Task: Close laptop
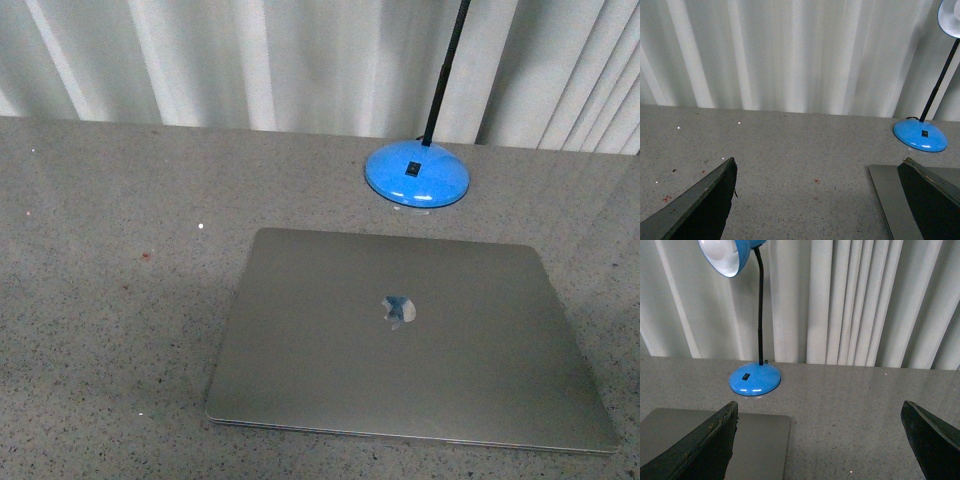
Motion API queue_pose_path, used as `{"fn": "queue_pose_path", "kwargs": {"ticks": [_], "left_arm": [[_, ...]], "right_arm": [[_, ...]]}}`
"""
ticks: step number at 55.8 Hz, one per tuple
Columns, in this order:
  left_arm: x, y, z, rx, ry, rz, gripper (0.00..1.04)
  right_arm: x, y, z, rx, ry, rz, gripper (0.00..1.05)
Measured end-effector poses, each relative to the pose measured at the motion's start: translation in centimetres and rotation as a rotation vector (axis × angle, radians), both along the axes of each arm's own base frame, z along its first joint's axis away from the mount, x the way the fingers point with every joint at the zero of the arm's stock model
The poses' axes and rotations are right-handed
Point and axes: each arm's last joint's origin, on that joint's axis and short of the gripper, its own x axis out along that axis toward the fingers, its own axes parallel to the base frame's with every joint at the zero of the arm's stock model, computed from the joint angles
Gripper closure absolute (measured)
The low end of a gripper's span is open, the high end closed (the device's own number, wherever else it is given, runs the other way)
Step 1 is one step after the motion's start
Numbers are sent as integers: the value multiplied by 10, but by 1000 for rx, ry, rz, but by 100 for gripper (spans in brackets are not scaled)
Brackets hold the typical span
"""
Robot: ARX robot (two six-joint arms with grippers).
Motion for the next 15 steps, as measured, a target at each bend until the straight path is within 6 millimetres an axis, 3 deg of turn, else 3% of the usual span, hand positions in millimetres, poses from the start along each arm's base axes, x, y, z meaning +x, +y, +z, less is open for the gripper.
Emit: {"fn": "queue_pose_path", "kwargs": {"ticks": [15], "left_arm": [[0,0,0,0,0,0,7]], "right_arm": [[0,0,0,0,0,0,7]]}}
